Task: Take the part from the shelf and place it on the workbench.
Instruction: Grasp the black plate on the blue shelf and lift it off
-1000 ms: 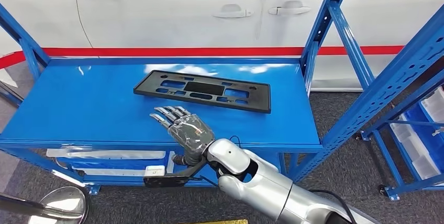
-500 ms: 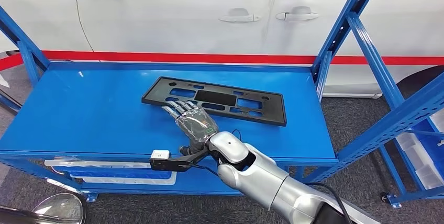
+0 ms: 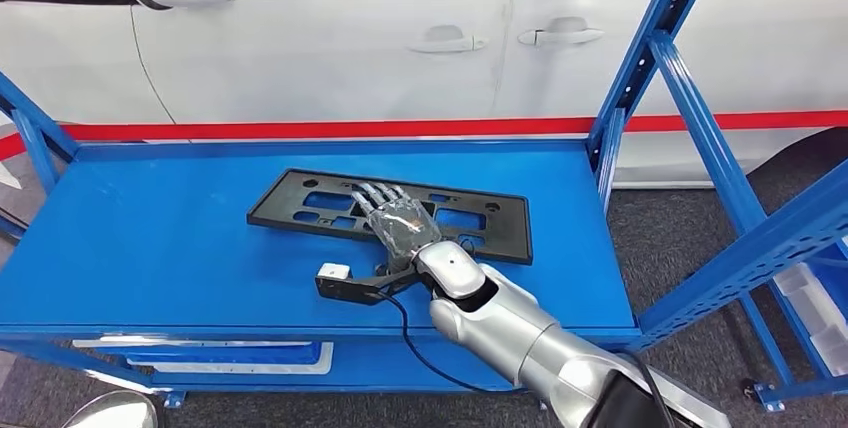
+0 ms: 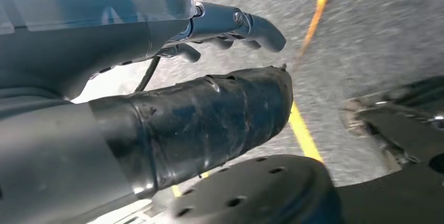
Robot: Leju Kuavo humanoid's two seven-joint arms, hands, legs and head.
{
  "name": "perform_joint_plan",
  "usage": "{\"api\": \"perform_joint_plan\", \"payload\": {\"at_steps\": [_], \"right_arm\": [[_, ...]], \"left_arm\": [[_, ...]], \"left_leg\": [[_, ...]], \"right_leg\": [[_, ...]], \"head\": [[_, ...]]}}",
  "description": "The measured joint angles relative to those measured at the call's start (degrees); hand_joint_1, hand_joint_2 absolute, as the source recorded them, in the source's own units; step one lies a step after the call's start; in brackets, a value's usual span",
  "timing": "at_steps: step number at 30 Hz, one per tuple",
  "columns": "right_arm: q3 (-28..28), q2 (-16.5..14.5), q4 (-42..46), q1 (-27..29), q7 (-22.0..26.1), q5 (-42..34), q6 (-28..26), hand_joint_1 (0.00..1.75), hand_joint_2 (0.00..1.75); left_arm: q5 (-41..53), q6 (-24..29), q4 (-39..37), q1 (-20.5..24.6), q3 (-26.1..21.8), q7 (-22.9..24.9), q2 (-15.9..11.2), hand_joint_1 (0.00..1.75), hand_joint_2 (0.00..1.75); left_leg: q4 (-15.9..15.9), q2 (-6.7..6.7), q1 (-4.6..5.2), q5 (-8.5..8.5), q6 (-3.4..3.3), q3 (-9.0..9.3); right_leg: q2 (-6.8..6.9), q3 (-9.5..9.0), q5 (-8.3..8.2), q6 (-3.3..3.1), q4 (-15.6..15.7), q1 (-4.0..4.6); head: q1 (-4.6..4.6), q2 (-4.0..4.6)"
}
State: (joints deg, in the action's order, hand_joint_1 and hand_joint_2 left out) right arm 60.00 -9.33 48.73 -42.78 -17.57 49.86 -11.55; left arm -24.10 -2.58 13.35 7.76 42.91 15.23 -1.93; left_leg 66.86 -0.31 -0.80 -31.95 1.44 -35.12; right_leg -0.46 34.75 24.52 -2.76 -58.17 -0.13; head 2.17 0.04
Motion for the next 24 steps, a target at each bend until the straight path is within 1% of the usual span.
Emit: {"api": "perform_joint_plan", "payload": {"at_steps": [1, 2, 3, 4, 5, 6, 7, 8, 9, 10, 11, 12, 13, 14, 15, 17, 20, 21, 24], "right_arm": [[0.0, 0.0, -0.9, -0.1, -0.9, 1.2, 0.2, 0.00, 1.75], [0.0, 0.0, -1.8, -0.1, -2.0, 2.5, 0.5, 0.00, 1.75], [0.0, 0.0, -2.8, -0.2, -3.2, 3.6, 0.8, 0.00, 1.75], [0.0, 0.0, -3.8, -0.3, -4.2, 4.6, 1.1, 0.00, 1.75], [0.0, 0.0, -4.7, -0.5, -5.1, 5.4, 1.3, 0.00, 1.75], [0.0, 0.0, -5.5, -0.8, -5.6, 5.9, 1.5, 0.00, 1.75], [0.0, 0.0, -6.4, -1.1, -6.0, 6.1, 1.6, 0.00, 1.75], [0.0, 0.0, -7.0, -1.4, -6.2, 6.3, 1.9, 0.14, 1.75], [0.0, 0.0, -7.6, -1.7, -6.4, 6.4, 2.4, 0.58, 1.75], [0.0, 0.0, -8.1, -2.0, -6.6, 6.5, 3.3, 1.02, 1.75], [0.0, 0.1, -8.4, -2.2, -6.8, 6.7, 4.2, 1.45, 1.75], [0.0, 0.1, -8.6, -2.4, -6.9, 6.9, 5.2, 1.75, 1.75], [0.0, 0.2, -8.8, -2.5, -7.0, 7.1, 6.1, 1.75, 1.75], [0.0, 0.2, -8.9, -2.6, -6.9, 7.2, 6.6, 1.75, 1.75], [0.0, 0.2, -8.9, -2.6, -6.8, 7.3, 7.0, 1.75, 1.75], [0.0, 0.2, -8.8, -2.5, -6.4, 7.2, 7.5, 1.75, 1.75], [0.0, 0.2, -8.0, -2.2, -5.9, 6.8, 7.5, 1.75, 1.75], [0.0, 0.3, -7.5, -2.1, -5.8, 6.5, 7.6, 1.75, 1.75], [0.0, 0.3, -5.4, -1.4, -5.2, 5.2, 7.6, 1.75, 1.75]], "left_arm": [[0.1, 0.0, 0.0, 0.1, 0.0, 0.1, 0.0, 0.00, 0.00], [0.2, 0.0, 0.0, 0.1, 0.0, 0.1, 0.0, 0.00, 0.00], [0.3, 0.1, 0.0, 0.1, 0.0, 0.2, 0.0, 0.00, 0.00], [0.4, 0.1, 0.0, 0.1, 0.0, 0.2, 0.0, 0.00, 0.00], [0.5, 0.2, 0.0, 0.0, 0.0, 0.3, 0.0, 0.00, 0.00], [0.5, 0.3, 0.0, 0.0, 0.0, 0.4, 0.0, 0.00, 0.00], [0.5, 0.4, 0.0, 0.1, 0.0, 0.4, 0.0, 0.00, 0.00], [0.5, 0.5, 0.0, 0.2, 0.0, 0.3, 0.0, 0.00, 0.00], [0.4, 0.5, 0.1, 0.3, 0.0, 0.2, 0.1, 0.00, 0.00], [0.3, 0.5, 0.2, 0.3, 0.0, 0.1, 0.1, 0.00, 0.00], [0.1, 0.5, 0.2, 0.3, 0.0, 0.0, 0.2, 0.00, 0.00], [0.0, 0.5, 0.3, 0.3, 0.0, 0.0, 0.2, 0.00, 0.00], [-0.1, 0.5, 0.3, 0.3, 0.0, -0.1, 0.3, 0.00, 0.00], [-0.2, 0.5, 0.3, 0.4, 0.0, -0.3, 0.3, 0.00, 0.00], [-0.4, 0.6, 0.4, 0.4, 0.0, -0.5, 0.3, 0.00, 0.00], [-0.7, 0.8, 0.4, 0.3, 0.0, -1.1, 0.3, 0.00, 0.00], [-1.0, 1.2, 0.4, 0.2, -0.1, -1.7, 0.3, 0.00, 1.31], [-1.1, 1.3, 0.4, 0.2, -0.1, -1.8, 0.3, 0.00, 1.75], [-1.1, 1.9, 0.4, 0.0, -0.2, -2.2, 0.3, 0.00, 1.75]], "left_leg": [[3.4, 0.00, -0.06, -1.21, 0.21, -2.36], [5.6, 0.01, -0.12, -1.74, 0.36, -4.27], [5.9, 0.02, -0.18, -1.11, 0.46, -5.31], [4.2, 0.02, -0.23, 0.77, 0.49, -5.29], [0.7, 0.03, -0.28, 3.63, 0.48, -4.30], [-3.0, 0.05, -0.28, 6.01, 0.39, -3.03], [-6.2, 0.10, -0.15, 6.95, 0.20, -1.97], [-8.0, 0.15, -0.02, 7.37, -0.11, -1.25], [-8.6, 0.17, 0.09, 7.07, -0.46, -0.93], [-8.8, 0.23, 0.11, 6.93, -0.59, -0.68], [-8.8, 0.24, 0.04, 7.55, -0.67, -0.38], [-8.9, 0.24, -0.01, 7.79, -0.60, -0.16], [-8.9, 0.25, 0.00, 7.83, -0.52, -0.04], [-9.0, 0.22, 0.06, 7.81, -0.64, 0.01], [-9.0, 0.19, 0.12, 7.74, -0.76, 0.04], [-9.0, 0.16, 0.15, 7.64, -0.97, 0.07], [-9.0, 0.16, 0.19, 7.57, -1.13, 0.06], [-9.0, 0.17, 0.19, 7.56, -1.17, 0.07], [-9.0, 0.18, 0.19, 7.53, -1.24, 0.07]], "right_leg": [[0.00, -0.16, 0.23, -0.08, 0.0, 0.02], [-0.02, -0.35, 0.48, -0.08, -0.1, 0.04], [-0.08, -0.62, 0.77, -0.04, -0.1, 0.03], [-0.18, -1.00, 1.11, 0.05, -0.2, 0.00], [-0.27, -1.50, 1.48, 0.21, -0.3, -0.04], [-0.32, -2.02, 1.86, 0.43, -0.3, -0.06], [-0.35, -2.37, 2.16, 0.67, -0.4, -0.04], [-0.34, -2.55, 2.41, 0.98, -0.4, 0.02], [-0.34, -2.66, 2.69, 1.29, -0.5, 0.12], [-0.30, -2.77, 3.00, 1.05, -0.5, 0.28], [-0.29, -2.94, 3.17, 0.38, -0.5, 0.40], [-0.29, -3.16, 3.30, -0.42, -0.5, 0.52], [-0.26, -3.33, 3.31, -1.21, -0.4, 0.60], [-0.27, -3.44, 3.21, -1.47, -0.3, 0.59], [-0.25, -3.56, 3.23, -1.34, -0.1, 0.60], [-0.21, -3.74, 3.19, -0.77, 0.2, 0.57], [-0.22, -3.89, 3.10, 0.60, 0.5, 0.47], [-0.22, -3.92, 3.07, 0.89, 0.6, 0.46], [-0.30, -3.93, 3.01, 1.40, 0.7, 0.42]], "head": [[0.08, 0.00], [0.08, 0.00], [0.08, 0.00], [0.09, 0.00], [0.10, 0.00], [0.10, 0.00], [0.15, 0.00], [0.17, 0.00], [0.18, 0.00], [0.19, 0.00], [0.12, 0.00], [0.09, 0.00], [0.07, 0.00], [0.06, 0.00], [0.06, 0.00], [0.04, 0.00], [0.06, 0.00], [0.06, 0.00], [0.07, 0.00]]}}
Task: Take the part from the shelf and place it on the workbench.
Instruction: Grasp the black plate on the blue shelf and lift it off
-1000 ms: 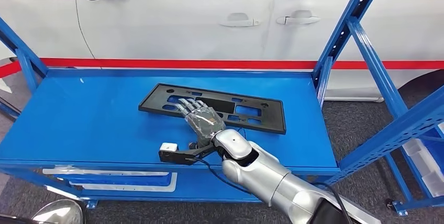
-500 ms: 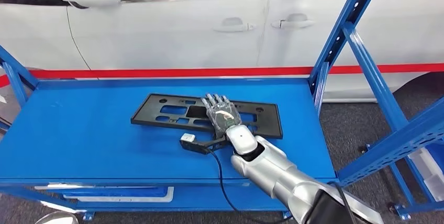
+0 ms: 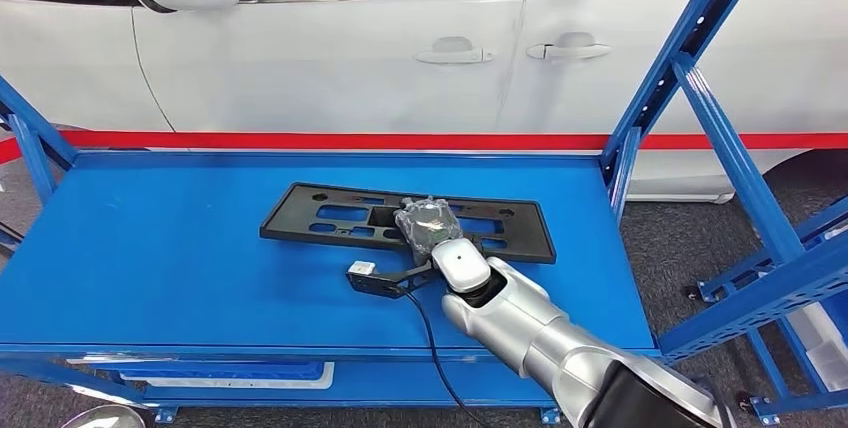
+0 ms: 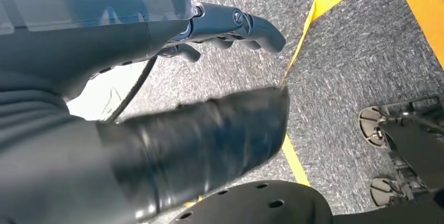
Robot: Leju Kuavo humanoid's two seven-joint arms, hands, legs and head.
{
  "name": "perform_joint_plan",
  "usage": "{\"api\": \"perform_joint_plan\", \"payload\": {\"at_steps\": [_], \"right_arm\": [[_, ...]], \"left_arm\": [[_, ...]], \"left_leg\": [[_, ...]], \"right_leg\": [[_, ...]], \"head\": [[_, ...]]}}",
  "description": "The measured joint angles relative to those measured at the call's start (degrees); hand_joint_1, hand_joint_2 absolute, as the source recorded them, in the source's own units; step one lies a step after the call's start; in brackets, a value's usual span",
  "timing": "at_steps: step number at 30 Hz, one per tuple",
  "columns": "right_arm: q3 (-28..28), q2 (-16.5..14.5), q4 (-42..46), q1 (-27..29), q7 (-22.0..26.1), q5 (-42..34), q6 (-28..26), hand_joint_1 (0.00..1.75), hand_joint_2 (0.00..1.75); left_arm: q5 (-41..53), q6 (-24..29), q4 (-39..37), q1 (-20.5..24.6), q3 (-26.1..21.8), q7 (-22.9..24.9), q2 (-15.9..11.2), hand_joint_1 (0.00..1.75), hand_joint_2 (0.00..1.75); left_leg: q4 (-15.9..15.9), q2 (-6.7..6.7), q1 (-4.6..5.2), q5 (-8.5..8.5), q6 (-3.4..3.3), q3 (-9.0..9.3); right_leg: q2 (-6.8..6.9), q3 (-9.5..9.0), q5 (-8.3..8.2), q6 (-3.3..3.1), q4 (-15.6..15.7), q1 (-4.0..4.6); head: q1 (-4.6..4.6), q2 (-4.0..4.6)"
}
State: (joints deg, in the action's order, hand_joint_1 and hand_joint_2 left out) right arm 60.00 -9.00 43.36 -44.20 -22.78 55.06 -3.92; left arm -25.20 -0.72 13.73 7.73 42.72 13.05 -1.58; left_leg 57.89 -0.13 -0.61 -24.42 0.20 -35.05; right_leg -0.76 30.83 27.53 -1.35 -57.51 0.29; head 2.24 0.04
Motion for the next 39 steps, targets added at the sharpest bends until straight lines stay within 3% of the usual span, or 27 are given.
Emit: {"api": "perform_joint_plan", "payload": {"at_steps": [4, 19, 29, 33, 35, 37, 38, 39], "right_arm": [[0.0, 0.0, 2.3, 0.9, 1.2, -1.2, -0.4, 1.75, 1.75], [-0.4, 1.5, 13.5, 5.2, 9.4, -2.6, -7.5, 1.75, 1.75], [-0.5, 3.4, 24.3, 6.2, 6.0, 10.5, -10.0, 1.75, 1.75], [-0.6, 4.6, 30.5, 6.0, 5.1, 16.5, -10.3, 1.75, 1.75], [-0.6, 5.3, 33.2, 5.7, 4.8, 19.6, -10.7, 1.75, 1.75], [-0.5, 6.0, 35.2, 5.5, 4.8, 21.5, -10.7, 1.75, 1.75], [-0.4, 6.4, 36.1, 5.5, 4.8, 22.1, -10.7, 1.75, 1.75], [-0.2, 6.8, 36.9, 5.6, 4.8, 22.5, -10.6, 1.75, 1.75]], "left_arm": [[0.0, 0.2, 0.0, -0.1, -0.1, -0.3, 0.0, 0.00, 0.00], [-0.8, 0.9, 0.1, -1.6, -1.1, -2.0, 0.0, 0.00, 0.00], [-1.5, 1.0, 0.0, -2.1, -1.7, -0.8, 0.0, 0.00, 0.00], [-1.4, 1.1, -0.2, -2.1, -1.8, -0.3, -0.2, 0.00, 0.00], [-1.3, 1.1, -0.2, -2.1, -1.8, 0.0, -0.2, 0.00, 0.00], [-1.3, 1.1, -0.2, -2.1, -1.8, 0.1, -0.2, 0.00, 0.00], [-1.3, 1.1, -0.2, -2.1, -1.8, 0.2, -0.2, 0.00, 0.00], [-1.3, 1.0, -0.2, -2.1, -1.8, 0.2, -0.2, 0.00, 0.00]], "left_leg": [[0.0, -0.01, 0.00, 0.02, -0.02, 0.00], [-0.8, 0.00, -0.03, 0.26, 0.09, 0.24], [-1.0, -0.03, -0.01, 0.39, 0.25, 0.22], [-3.0, 0.10, -0.28, 1.65, -1.18, 1.07], [-5.0, 0.44, -0.74, 2.75, -1.67, 1.78], [-5.2, 0.55, -0.84, 3.10, -1.74, 1.60], [-5.1, 0.55, -0.97, 3.13, -1.62, 1.35], [-4.7, 0.52, -1.20, 3.14, -1.38, 1.01]], "right_leg": [[-0.01, 0.02, -0.04, 0.33, 0.0, -0.12], [-0.04, 0.25, -0.01, 0.29, 0.0, -0.05], [-0.02, 0.32, -0.03, 0.27, 0.1, -0.09], [-0.02, 0.03, -0.07, 1.30, 0.7, -0.21], [0.09, 1.52, 2.72, 1.76, -2.8, -0.25], [0.15, 4.62, 6.31, 2.33, -9.6, -0.83], [0.18, 5.73, 7.09, 2.71, -12.0, -1.22], [0.22, 6.00, 6.75, 3.13, -12.6, -1.66]], "head": [[0.01, 0.00], [0.03, 0.00], [0.03, 0.00], [0.03, 0.00], [-0.06, 0.00], [-0.09, 0.00], [-0.10, 0.00], [-0.10, 0.00]]}}
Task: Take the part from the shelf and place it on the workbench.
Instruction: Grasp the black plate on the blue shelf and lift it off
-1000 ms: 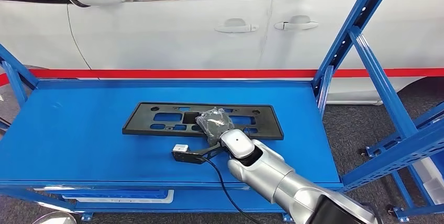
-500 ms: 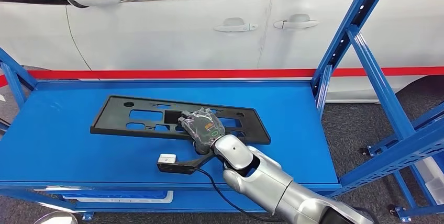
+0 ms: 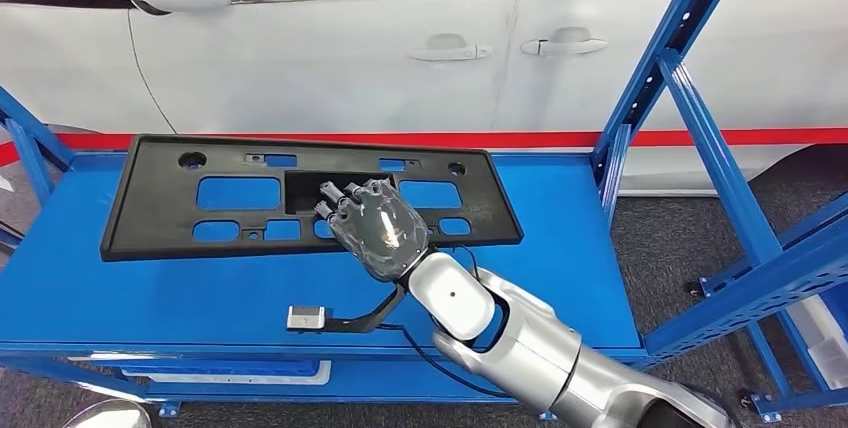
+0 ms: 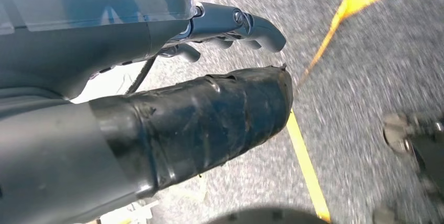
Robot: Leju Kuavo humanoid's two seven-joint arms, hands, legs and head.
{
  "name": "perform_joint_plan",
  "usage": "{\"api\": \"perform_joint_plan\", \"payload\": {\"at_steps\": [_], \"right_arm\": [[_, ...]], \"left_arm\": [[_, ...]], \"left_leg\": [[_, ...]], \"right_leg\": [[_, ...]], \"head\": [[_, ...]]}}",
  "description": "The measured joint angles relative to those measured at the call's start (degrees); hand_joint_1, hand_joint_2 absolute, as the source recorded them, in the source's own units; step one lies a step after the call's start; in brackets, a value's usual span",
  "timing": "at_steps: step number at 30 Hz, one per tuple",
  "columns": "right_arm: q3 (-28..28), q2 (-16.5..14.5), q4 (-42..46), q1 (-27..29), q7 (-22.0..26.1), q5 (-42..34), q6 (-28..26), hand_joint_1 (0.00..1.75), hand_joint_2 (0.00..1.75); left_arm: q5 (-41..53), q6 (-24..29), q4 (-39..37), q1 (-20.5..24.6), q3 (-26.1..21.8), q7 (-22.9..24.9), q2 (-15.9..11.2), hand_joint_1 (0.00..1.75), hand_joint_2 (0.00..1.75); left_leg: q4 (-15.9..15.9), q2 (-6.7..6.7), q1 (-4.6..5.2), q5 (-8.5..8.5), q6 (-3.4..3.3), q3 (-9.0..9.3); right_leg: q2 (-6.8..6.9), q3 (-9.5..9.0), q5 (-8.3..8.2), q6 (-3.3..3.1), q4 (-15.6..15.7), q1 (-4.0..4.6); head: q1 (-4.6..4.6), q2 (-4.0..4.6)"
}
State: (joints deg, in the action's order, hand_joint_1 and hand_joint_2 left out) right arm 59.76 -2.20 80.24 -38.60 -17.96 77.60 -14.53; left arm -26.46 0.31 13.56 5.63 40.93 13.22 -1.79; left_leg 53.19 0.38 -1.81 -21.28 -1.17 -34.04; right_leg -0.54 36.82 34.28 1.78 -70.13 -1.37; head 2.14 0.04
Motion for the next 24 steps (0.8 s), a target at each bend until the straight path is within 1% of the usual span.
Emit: {"api": "perform_joint_plan", "payload": {"at_steps": [1, 2, 3, 4, 5, 6, 7, 8, 9, 10, 11, 13, 14, 15, 16, 17, 18, 19, 20, 21, 22, 23, 24], "right_arm": [[0.1, 0.4, 0.7, 0.0, 0.0, 0.3, 0.1, 1.75, 1.75], [0.2, 0.6, 1.5, 0.0, 0.1, 0.5, 0.2, 1.75, 1.75], [0.3, 0.8, 2.2, 0.0, 0.1, 0.7, 0.2, 1.75, 1.75], [0.4, 0.9, 2.9, 0.0, 0.2, 0.8, 0.3, 1.75, 1.75], [0.4, 1.1, 3.5, 0.0, 0.3, 0.9, 0.3, 1.75, 1.75], [0.5, 1.2, 4.1, 0.0, 0.4, 1.0, 0.4, 1.75, 1.75], [0.6, 1.3, 4.6, 0.0, 0.5, 1.1, 0.4, 1.75, 1.75], [0.7, 1.5, 5.0, 0.0, 0.6, 1.1, 0.5, 1.75, 1.75], [0.8, 1.6, 5.4, 0.0, 0.7, 1.1, 0.6, 1.75, 1.75], [1.0, 1.7, 5.8, -0.1, 0.8, 1.2, 0.7, 1.75, 1.75], [1.1, 1.8, 6.2, -0.1, 0.9, 1.2, 0.8, 1.75, 1.75], [1.4, 2.0, 7.0, -0.2, 1.4, 1.2, 1.1, 1.75, 1.75], [1.7, 2.1, 7.4, -0.2, 1.7, 1.2, 1.3, 1.75, 1.75], [1.9, 2.2, 7.7, -0.2, 1.9, 1.2, 1.5, 1.75, 1.75], [2.1, 2.3, 8.0, -0.1, 2.2, 1.2, 1.7, 1.75, 1.75], [2.4, 2.3, 8.4, -0.1, 2.4, 1.2, 1.9, 1.75, 1.75], [2.6, 2.3, 8.9, -0.2, 2.6, 1.2, 2.1, 1.75, 1.75], [2.9, 2.3, 9.5, -0.2, 2.8, 1.2, 2.2, 1.75, 1.75], [3.1, 2.4, 10.0, -0.3, 3.0, 1.0, 2.4, 1.75, 1.75], [3.4, 2.4, 10.6, -0.3, 3.3, 0.6, 2.6, 1.75, 1.75], [3.6, 2.4, 11.1, -0.4, 3.6, 0.2, 2.9, 1.75, 1.75], [3.9, 2.4, 11.6, -0.4, 3.9, -0.3, 3.1, 1.75, 1.75], [4.2, 2.5, 12.1, -0.4, 4.2, -0.8, 3.4, 1.75, 1.75]], "left_arm": [[0.1, -0.1, 0.0, 0.0, 0.0, 0.0, 0.0, 0.00, 0.00], [0.1, -0.2, 0.0, 0.0, 0.0, 0.0, 0.0, 0.00, 0.00], [0.2, -0.2, -0.1, 0.0, 0.0, 0.0, -0.1, 0.00, 0.00], [0.3, -0.3, -0.1, 0.0, 0.0, 0.0, -0.3, 0.00, 0.00], [0.4, -0.3, -0.1, 0.0, 0.0, 0.0, -0.4, 0.00, 0.00], [0.5, -0.4, -0.2, 0.0, 0.0, 0.1, -0.5, 0.00, 0.00], [0.5, -0.5, -0.2, -0.1, 0.0, 0.1, -0.5, 0.00, 0.00], [0.6, -0.6, -0.2, -0.1, 0.0, 0.1, -0.4, 0.00, 0.00], [0.6, -0.6, -0.2, -0.2, 0.0, 0.1, -0.4, 0.00, 0.00], [0.6, -0.7, -0.2, -0.2, 0.0, 0.0, -0.4, 0.00, 0.00], [0.6, -0.7, -0.2, -0.2, 0.0, 0.0, -0.4, 0.00, 0.00], [0.6, -0.9, -0.2, -0.2, 0.0, -0.1, -0.5, 0.00, 0.00], [0.6, -1.0, -0.2, -0.2, 0.0, -0.1, -0.6, 0.00, 0.00], [0.5, -1.0, -0.2, -0.2, 0.0, -0.2, -0.6, 0.00, 0.00], [0.5, -1.1, -0.2, -0.2, 0.0, -0.2, -0.6, 0.00, 0.00], [0.5, -1.2, -0.2, -0.1, 0.0, -0.3, -0.6, 0.00, 0.00], [0.5, -1.3, -0.2, 0.0, 0.0, -0.4, -0.7, 0.00, 0.00], [0.4, -1.4, -0.2, 0.1, 0.0, -0.5, -0.8, 0.00, 0.00], [0.4, -1.4, -0.2, 0.2, 0.0, -0.7, -0.9, 0.00, 0.00], [0.3, -1.5, -0.2, 0.4, 0.0, -0.9, -1.0, 0.00, 0.00], [0.2, -1.5, -0.2, 0.4, -0.1, -1.1, -1.1, 0.00, 0.00], [0.2, -1.6, -0.2, 0.5, -0.1, -1.3, -1.1, 0.00, 0.00], [0.2, -1.7, -0.2, 0.5, -0.1, -1.5, -1.1, 0.00, 0.00]], "left_leg": [[0.5, -0.04, -0.34, -0.05, 0.42, -0.45], [1.4, -0.09, -0.71, -0.20, 0.98, -1.01], [2.3, -0.22, -0.94, -0.40, 1.67, -1.63], [3.3, -0.33, -1.06, -0.63, 2.36, -2.24], [4.1, -0.45, -1.02, -0.73, 2.97, -2.75], [4.4, -0.57, -0.94, -0.62, 3.46, -3.10], [4.6, -0.61, -1.01, -0.39, 3.85, -3.34], [4.4, -0.60, -1.13, -0.16, 4.13, -3.51], [4.8, -0.53, -1.28, -0.64, 4.26, -3.88], [6.3, -0.44, -1.37, -2.09, 4.27, -4.56], [8.9, -0.36, -1.31, -4.33, 4.15, -5.58], [16.5, -0.32, -0.89, -9.52, 3.74, -8.00], [19.5, -0.34, -0.63, -11.11, 3.51, -8.63], [20.7, -0.34, -0.35, -11.78, 3.14, -8.36], [19.7, -0.35, 0.02, -11.51, 2.57, -6.89], [16.7, -0.38, 0.51, -10.63, 1.78, -4.36], [12.6, -0.37, 1.06, -9.99, 0.77, -1.46], [9.1, -0.30, 1.55, -9.29, -0.07, 0.82], [6.7, -0.26, 1.96, -8.83, -0.68, 2.23], [5.6, -0.22, 2.24, -8.58, -1.02, 2.67], [5.4, -0.25, 2.40, -7.96, -1.09, 2.56], [4.8, -0.28, 2.34, -7.25, -1.12, 2.53], [4.2, -0.17, 2.18, -6.44, -1.08, 2.54]], "right_leg": [[0.09, -0.77, -1.36, 0.49, 1.6, -0.46], [0.18, -2.35, -3.20, 1.07, 4.8, -0.97], [0.03, -3.68, -4.51, 1.57, 7.5, -1.22], [-0.20, -4.51, -5.38, 1.57, 9.5, -1.39], [-0.45, -4.60, -5.63, 1.21, 10.2, -1.42], [-0.70, -4.04, -5.53, 0.54, 9.6, -1.22], [-0.70, -3.60, -5.83, -0.32, 9.3, -1.17], [-0.62, -3.19, -6.10, -1.00, 9.1, -1.06], [-0.53, -2.80, -6.46, -1.62, 9.0, -0.93], [-0.45, -2.35, -6.89, -2.21, 9.0, -0.85], [-0.37, -1.86, -7.32, -2.71, 9.0, -0.72], [-0.26, -0.77, -8.17, -3.33, 9.0, -0.22], [-0.21, -0.19, -8.58, -3.55, 9.0, 0.11], [-0.18, 0.37, -9.00, -3.71, 9.0, 0.49], [-0.17, 0.92, -9.44, -3.85, 9.0, 0.88], [-0.20, 1.42, -9.87, -3.94, 9.0, 1.23], [-0.20, 1.81, -10.31, -4.01, 9.0, 1.44], [-0.18, 2.04, -10.71, -3.94, 9.1, 1.64], [-0.09, 2.13, -11.08, -3.73, 9.3, 1.65], [0.05, 2.11, -11.45, -3.45, 9.5, 1.55], [0.17, 2.02, -11.83, -3.08, 9.8, 1.50], [0.24, 1.98, -12.27, -2.72, 10.1, 1.50], [0.27, 2.10, -12.21, -2.40, 10.2, 1.54]], "head": [[-0.01, 0.00], [-0.02, 0.00], [-0.03, 0.00], [-0.14, 0.00], [-0.16, 0.00], [-0.16, 0.00], [-0.14, 0.00], [-0.02, 0.00], [0.05, 0.00], [0.14, 0.00], [0.26, 0.00], [0.58, 0.00], [0.70, 0.00], [0.77, 0.00], [0.77, 0.00], [0.76, 0.00], [0.75, 0.00], [0.68, 0.00], [0.76, 0.00], [0.85, 0.00], [0.97, 0.00], [1.12, 0.00], [1.12, 0.00]]}}
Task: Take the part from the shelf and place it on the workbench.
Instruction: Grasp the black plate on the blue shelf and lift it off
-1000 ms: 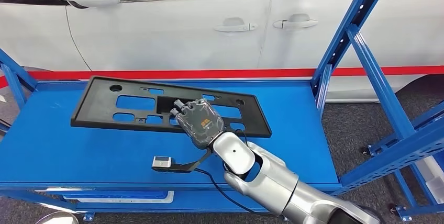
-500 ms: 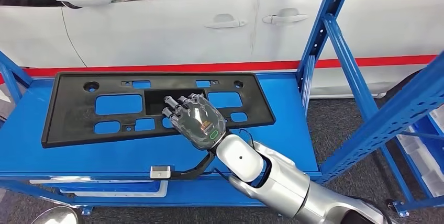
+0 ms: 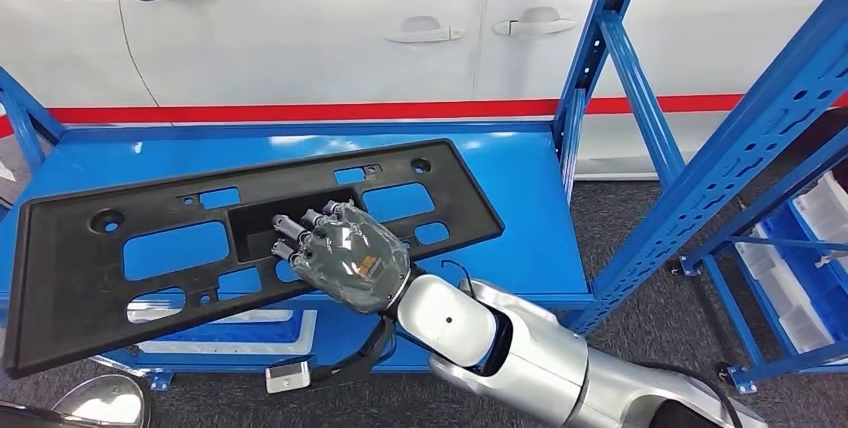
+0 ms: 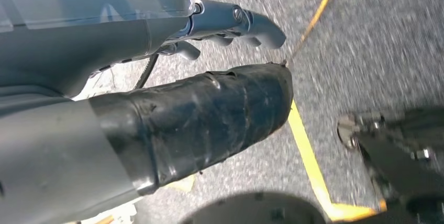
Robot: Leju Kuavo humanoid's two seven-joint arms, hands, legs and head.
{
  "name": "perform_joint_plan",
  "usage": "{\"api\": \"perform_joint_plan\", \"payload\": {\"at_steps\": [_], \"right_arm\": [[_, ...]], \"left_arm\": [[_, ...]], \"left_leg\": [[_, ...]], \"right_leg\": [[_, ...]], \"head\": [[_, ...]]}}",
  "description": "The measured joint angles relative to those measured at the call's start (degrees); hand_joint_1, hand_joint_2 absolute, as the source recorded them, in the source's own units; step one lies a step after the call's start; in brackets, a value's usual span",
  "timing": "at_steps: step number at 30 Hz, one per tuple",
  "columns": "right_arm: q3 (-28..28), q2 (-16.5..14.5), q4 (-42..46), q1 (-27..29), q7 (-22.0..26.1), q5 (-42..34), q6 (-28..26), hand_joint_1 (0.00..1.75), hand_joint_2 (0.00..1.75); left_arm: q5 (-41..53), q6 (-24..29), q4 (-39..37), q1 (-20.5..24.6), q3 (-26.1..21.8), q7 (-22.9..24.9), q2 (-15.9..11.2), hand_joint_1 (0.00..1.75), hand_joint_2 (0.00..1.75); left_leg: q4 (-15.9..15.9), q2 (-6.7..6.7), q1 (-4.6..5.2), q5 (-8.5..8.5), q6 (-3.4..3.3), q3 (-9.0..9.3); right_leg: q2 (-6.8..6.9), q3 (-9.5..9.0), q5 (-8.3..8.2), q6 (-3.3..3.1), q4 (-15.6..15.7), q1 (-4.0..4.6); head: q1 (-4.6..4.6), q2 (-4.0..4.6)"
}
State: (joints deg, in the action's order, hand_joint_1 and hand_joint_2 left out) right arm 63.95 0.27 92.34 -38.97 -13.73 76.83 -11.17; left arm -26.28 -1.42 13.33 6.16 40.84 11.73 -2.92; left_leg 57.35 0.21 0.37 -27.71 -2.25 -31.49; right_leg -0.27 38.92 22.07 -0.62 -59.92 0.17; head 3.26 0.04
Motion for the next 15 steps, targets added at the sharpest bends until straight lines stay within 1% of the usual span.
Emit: {"api": "perform_joint_plan", "payload": {"at_steps": [1, 2, 3, 4, 5, 6, 7, 8, 9, 10, 11, 12, 13, 14, 15], "right_arm": [[0.3, 0.0, 0.6, 0.0, 0.3, -0.3, 0.2, 1.75, 1.75], [0.5, 0.1, 1.1, -0.1, 0.6, -0.5, 0.4, 1.75, 1.75], [0.8, 0.1, 1.7, -0.1, 0.9, -0.5, 0.7, 1.75, 1.75], [1.1, 0.2, 2.3, -0.2, 1.1, -0.5, 0.9, 1.75, 1.75], [1.5, 0.3, 2.7, -0.1, 1.2, -0.5, 1.1, 1.75, 1.75], [1.8, 0.4, 3.2, -0.1, 1.4, -0.4, 1.3, 1.75, 1.75], [2.0, 0.5, 3.6, -0.1, 1.4, -0.3, 1.5, 1.75, 1.75], [2.3, 0.6, 4.1, -0.1, 1.4, -0.2, 1.7, 1.75, 1.75], [2.5, 0.8, 4.5, -0.1, 1.4, -0.1, 1.8, 1.75, 1.75], [2.7, 0.8, 4.9, -0.2, 1.4, -0.1, 1.9, 1.75, 1.75], [2.8, 0.9, 5.4, -0.2, 1.3, -0.1, 2.0, 1.75, 1.75], [2.9, 1.0, 5.8, -0.2, 1.3, -0.1, 2.1, 1.75, 1.75], [2.9, 1.1, 6.1, -0.1, 1.3, 0.0, 2.2, 1.75, 1.75], [2.9, 1.2, 6.4, -0.1, 1.3, 0.0, 2.3, 1.75, 1.75], [2.9, 1.3, 6.6, -0.1, 1.3, 0.0, 2.5, 1.75, 1.75]], "left_arm": [[0.1, -0.1, 0.0, 0.0, 0.0, -0.2, 0.0, 0.00, 0.00], [0.2, -0.3, 0.0, 0.0, 0.0, -0.5, 0.0, 0.00, 0.00], [0.4, -0.3, 0.0, 0.0, 0.0, -0.7, 0.0, 0.00, 0.00], [0.5, -0.4, 0.0, -0.1, 0.0, -0.9, 0.0, 0.00, 0.00], [0.6, -0.4, 0.0, -0.1, 0.0, -1.0, 0.0, 0.00, 0.00], [0.8, -0.4, 0.0, -0.1, 0.0, -1.1, 0.0, 0.00, 0.00], [0.9, -0.4, 0.0, -0.1, 0.0, -1.3, 0.0, 0.00, 0.00], [1.0, -0.4, 0.0, -0.1, 0.0, -1.5, 0.0, 0.00, 0.00], [1.1, -0.5, 0.0, -0.1, 0.0, -1.7, 0.0, 0.00, 0.00], [1.3, -0.5, 0.0, -0.1, 0.0, -1.8, 0.0, 0.00, 0.00], [1.4, -0.5, 0.0, -0.1, 0.0, -1.9, 0.0, 0.00, 0.00], [1.6, -0.5, 0.0, -0.1, 0.0, -2.0, 0.0, 0.00, 0.00], [1.7, -0.5, 0.0, -0.1, 0.0, -2.0, 0.0, 0.00, 0.00], [1.7, -0.5, 0.0, -0.2, 0.0, -2.0, 0.0, 0.00, 0.00], [1.7, -0.5, 0.0, -0.2, 0.0, -2.0, 0.0, 0.00, 0.00]], "left_leg": [[-0.8, 0.14, -0.22, 0.89, -0.06, -0.10], [-1.4, 0.32, -0.44, 1.81, -0.09, -0.37], [-1.6, 0.47, -0.49, 2.49, -0.15, -0.83], [-1.7, 0.52, -0.50, 3.07, -0.24, -1.54], [-1.6, 0.56, -0.52, 3.62, -0.20, -2.30], [-1.5, 0.57, -0.55, 4.11, -0.08, -3.11], [-1.2, 0.57, -0.63, 4.56, 0.09, -3.93], [-0.9, 0.55, -0.76, 4.95, 0.32, -4.75], [-0.4, 0.53, -0.89, 5.29, 0.63, -5.57], [0.2, 0.50, -0.95, 5.55, 0.98, -6.37], [0.7, 0.47, -0.99, 5.81, 1.37, -6.91], [1.1, 0.44, -0.96, 6.10, 1.79, -7.27], [1.2, 0.40, -0.95, 6.48, 2.20, -7.44], [1.1, 0.36, -0.99, 6.93, 2.60, -7.44], [1.1, 0.31, -1.09, 6.99, 2.97, -7.59]], "right_leg": [[-0.01, 0.28, 0.99, 0.30, -0.5, 0.08], [-0.02, 0.83, 2.95, 0.59, -2.1, 0.10], [0.01, 1.58, 5.80, 0.85, -4.8, -0.07], [0.03, 2.28, 8.61, 1.11, -8.1, -0.24], [0.04, 2.72, 10.52, 1.37, -11.2, -0.45], [0.05, 2.52, 11.22, 1.64, -13.2, -0.66], [0.07, 1.48, 10.71, 1.88, -13.4, -0.86], [0.09, -0.48, 9.45, 2.08, -11.8, -1.06], [0.12, -3.22, 8.38, 2.25, -8.6, -1.25], [0.13, -5.86, 8.06, 2.25, -5.0, -1.27], [0.05, -7.72, 8.00, 1.93, -2.3, -1.17], [-0.05, -8.75, 8.34, 1.48, -0.5, -1.05], [-0.17, -8.80, 8.45, 0.89, -0.1, -0.83], [-0.26, -8.47, 8.02, 0.24, -0.2, -0.77], [-0.19, -8.13, 7.60, -0.28, 0.0, -0.85]], "head": [[-0.13, 0.00], [-0.29, 0.00], [-0.42, 0.00], [-0.57, 0.00], [-0.59, 0.00], [-0.60, 0.00], [-0.61, 0.00], [-0.61, 0.00], [-0.62, 0.00], [-0.64, 0.00], [-0.60, 0.00], [-0.63, 0.00], [-0.66, 0.00], [-0.71, 0.00], [-0.80, 0.00]]}}
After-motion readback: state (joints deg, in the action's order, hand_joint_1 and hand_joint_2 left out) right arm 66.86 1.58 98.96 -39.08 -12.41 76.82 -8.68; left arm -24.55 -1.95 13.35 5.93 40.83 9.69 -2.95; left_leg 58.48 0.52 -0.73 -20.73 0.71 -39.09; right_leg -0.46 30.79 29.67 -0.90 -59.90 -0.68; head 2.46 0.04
